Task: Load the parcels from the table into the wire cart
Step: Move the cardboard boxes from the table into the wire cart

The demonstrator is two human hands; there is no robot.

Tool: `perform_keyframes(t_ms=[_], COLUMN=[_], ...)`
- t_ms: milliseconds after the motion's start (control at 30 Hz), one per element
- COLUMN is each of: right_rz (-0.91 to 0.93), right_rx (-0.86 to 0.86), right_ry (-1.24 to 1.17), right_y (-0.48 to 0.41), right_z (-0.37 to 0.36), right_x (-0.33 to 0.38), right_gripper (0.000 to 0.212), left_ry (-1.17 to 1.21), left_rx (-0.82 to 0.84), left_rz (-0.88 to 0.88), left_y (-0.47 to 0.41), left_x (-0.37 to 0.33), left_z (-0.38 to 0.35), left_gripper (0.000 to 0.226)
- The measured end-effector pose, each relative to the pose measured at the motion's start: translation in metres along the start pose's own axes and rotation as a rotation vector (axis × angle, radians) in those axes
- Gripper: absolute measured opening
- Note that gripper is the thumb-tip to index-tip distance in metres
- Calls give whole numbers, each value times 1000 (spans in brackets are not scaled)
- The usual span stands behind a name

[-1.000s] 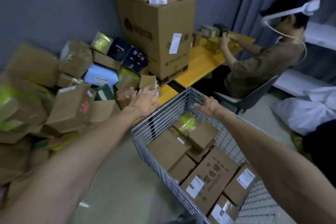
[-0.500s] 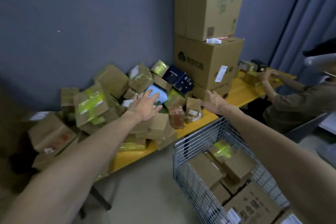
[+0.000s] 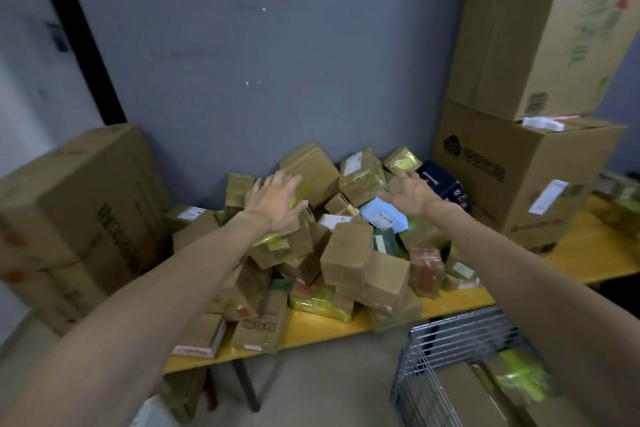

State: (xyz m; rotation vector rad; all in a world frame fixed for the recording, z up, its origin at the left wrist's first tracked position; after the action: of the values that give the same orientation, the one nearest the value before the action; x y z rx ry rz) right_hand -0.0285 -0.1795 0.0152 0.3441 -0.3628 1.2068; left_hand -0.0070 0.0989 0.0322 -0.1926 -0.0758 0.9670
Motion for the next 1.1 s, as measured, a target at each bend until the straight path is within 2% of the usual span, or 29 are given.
perform_keyframes(t_ms=[100, 267, 500, 667, 833, 1000, 1100], right_rz=[71, 156, 259, 283, 258, 173, 168], right_rx=[20, 84, 229, 302, 406, 439, 445], right_ry=[-31, -51, -14, 41, 16, 120, 195], right_y=[-28, -62, -89, -100, -112, -130, -142], right_z=[-11, -36, -101, -142, -195, -246, -269], right_x=[31, 78, 117, 140, 160, 166, 169], right_gripper=[90, 86, 90, 93, 113, 138, 146], left_ry=[-20, -5, 56, 133, 238, 323, 346], left_rx=[-12, -36, 10, 82, 180, 302, 398], left_rz=[78, 201, 342, 399, 405, 378, 347], left_y=[-4, -7, 12, 18, 9, -9, -22], left_x=[31, 78, 116, 142, 165, 198, 206], left_z=[4, -1, -42, -79, -121, -161, -183], left_gripper=[63, 62, 64, 74, 80, 89, 97])
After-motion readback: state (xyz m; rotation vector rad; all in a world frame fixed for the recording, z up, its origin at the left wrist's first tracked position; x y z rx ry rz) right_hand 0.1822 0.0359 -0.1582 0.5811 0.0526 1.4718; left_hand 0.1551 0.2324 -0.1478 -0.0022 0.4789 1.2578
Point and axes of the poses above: each hand's wrist, its own y-axis away from the middle knuckle, its own z-axis out of the back of the hand, x = y × z, the point moved 9 cm from there along -y, towards the middle knuckle, and after that the axes turned 10 degrees about -z, right-handed, at the moved point
